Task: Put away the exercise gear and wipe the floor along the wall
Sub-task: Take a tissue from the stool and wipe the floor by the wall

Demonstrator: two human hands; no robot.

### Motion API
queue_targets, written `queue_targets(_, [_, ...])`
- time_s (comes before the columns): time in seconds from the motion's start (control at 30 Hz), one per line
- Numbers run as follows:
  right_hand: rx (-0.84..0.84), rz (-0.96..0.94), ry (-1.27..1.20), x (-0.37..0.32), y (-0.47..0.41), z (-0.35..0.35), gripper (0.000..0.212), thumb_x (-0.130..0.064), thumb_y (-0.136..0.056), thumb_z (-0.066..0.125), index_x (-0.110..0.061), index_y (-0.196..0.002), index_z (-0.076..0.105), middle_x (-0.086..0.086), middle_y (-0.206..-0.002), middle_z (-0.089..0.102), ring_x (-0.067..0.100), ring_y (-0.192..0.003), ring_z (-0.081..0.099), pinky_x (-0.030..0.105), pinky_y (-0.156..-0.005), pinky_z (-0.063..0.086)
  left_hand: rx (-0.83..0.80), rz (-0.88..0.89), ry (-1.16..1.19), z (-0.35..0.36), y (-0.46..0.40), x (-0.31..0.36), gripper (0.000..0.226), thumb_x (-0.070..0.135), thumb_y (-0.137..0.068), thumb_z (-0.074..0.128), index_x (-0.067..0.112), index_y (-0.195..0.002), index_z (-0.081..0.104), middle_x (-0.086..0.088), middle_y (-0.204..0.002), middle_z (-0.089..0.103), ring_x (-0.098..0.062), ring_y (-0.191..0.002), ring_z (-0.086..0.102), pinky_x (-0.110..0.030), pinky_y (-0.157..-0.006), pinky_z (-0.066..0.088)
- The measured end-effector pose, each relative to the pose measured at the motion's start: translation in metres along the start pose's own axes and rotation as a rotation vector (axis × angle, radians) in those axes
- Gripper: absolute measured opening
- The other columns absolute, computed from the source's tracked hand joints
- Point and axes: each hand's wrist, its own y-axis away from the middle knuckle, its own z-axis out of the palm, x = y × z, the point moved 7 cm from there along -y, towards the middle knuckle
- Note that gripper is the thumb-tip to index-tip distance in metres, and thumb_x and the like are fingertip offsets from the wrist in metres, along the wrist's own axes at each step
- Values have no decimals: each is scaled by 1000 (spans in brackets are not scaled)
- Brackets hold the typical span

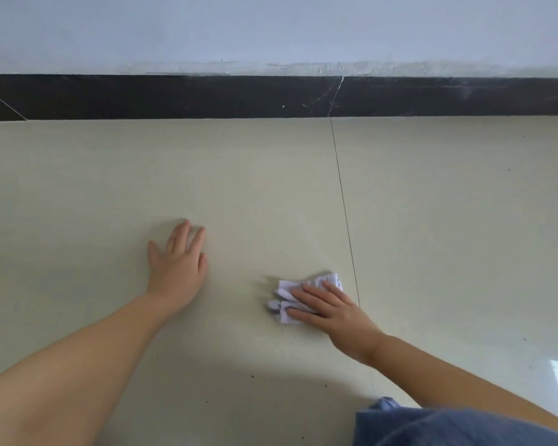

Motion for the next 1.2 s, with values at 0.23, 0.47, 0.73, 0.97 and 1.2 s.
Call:
queue_targets(0.23, [-104, 756, -267, 116, 67, -41, 81, 16, -74, 49, -34, -138, 46, 4, -128, 52, 32, -106, 51, 38, -83, 48, -320, -25, -80, -8, 0, 16, 53, 30, -98, 32, 19, -148, 19, -5, -159, -1, -19, -146, -1, -52, -113, 18])
queue_targets(0.47, [-311, 878, -536, 100, 33, -141, 77, 10, -85, 32, -39, -144, 33, 5, -123, 46, 23, -104, 43, 29, -76, 38, -419, 125, -44, -106, 36, 92, 48, 35, -101, 21, 20, -146, 22, -1, -159, -7, -15, -146, -9, -51, -115, 5])
queue_targets(0.73, [-168, 783, -450, 47, -14, -370, 78, 13, -81, 38, -30, -145, 32, 6, -131, 41, 28, -113, 39, 42, -89, 46, -357, 160, -62, -300, 85, 109, 48, 35, -102, 19, 19, -147, 19, -2, -159, 1, -17, -146, -4, -51, -116, 5])
queue_targets(0.97, [-133, 755, -373, 3, 0, -558, 82, 12, -80, 40, -32, -148, 24, 2, -141, 34, 27, -119, 35, 39, -88, 46, -237, 99, 59, -493, 135, 118, 47, 31, -101, 26, 23, -147, 20, -4, -151, 28, -22, -140, 20, -51, -115, 11])
queue_targets(1.2, [-47, 654, -302, -74, -7, -687, 79, 11, -80, 43, -28, -147, 27, 4, -143, 34, 28, -126, 33, 35, -93, 40, -74, 66, 129, -644, 183, 102, 46, 29, -100, 30, 22, -145, 27, -4, -146, 35, -23, -136, 28, -50, -111, 16])
